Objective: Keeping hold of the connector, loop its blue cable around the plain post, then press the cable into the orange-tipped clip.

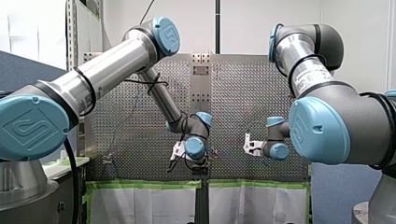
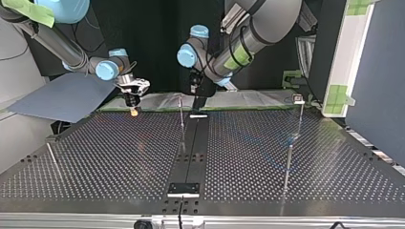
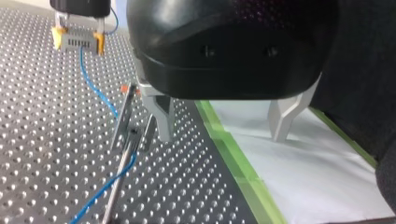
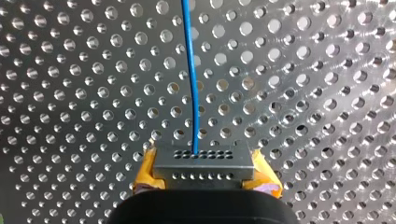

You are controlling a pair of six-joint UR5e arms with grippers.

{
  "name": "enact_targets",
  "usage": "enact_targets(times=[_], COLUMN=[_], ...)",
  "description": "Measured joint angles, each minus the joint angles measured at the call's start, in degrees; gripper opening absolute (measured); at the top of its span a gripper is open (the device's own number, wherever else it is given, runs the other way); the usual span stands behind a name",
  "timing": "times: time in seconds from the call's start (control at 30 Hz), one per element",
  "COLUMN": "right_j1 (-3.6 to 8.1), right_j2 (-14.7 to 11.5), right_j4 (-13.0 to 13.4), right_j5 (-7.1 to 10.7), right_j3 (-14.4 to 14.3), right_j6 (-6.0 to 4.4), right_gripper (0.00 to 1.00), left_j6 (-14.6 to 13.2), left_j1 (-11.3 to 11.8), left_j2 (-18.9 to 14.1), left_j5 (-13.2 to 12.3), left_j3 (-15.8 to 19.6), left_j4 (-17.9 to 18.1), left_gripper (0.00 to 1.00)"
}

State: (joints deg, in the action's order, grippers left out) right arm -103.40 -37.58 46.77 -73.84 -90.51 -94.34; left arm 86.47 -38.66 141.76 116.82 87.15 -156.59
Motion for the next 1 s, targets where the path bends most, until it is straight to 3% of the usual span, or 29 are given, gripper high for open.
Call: enact_targets(times=[0.33,0.57,0.83,1.0], right_j1=[-0.35,-0.39,-0.43,-0.45], right_j2=[0.0,0.0,0.0,0.0], right_j4=[-1.4,-1.3,-1.3,-1.5], right_j5=[-0.08,-0.08,-0.08,-0.08], right_j3=[0.0,0.0,0.0,-0.1], right_j6=[0.3,0.43,0.75,0.79], right_gripper=[0.0,0.0,0.0,0.0], left_j6=[2.0,3.6,5.5,6.0], left_j1=[-2.7,-5.5,-6.0,-5.8], left_j2=[-1.3,-1.6,-1.6,-1.6], left_j5=[2.2,0.6,0.6,2.8], left_j3=[-0.4,-0.7,-0.8,-0.8], left_j4=[1.7,4.6,5.4,4.9], left_gripper=[0.99,0.99,0.99,0.99])
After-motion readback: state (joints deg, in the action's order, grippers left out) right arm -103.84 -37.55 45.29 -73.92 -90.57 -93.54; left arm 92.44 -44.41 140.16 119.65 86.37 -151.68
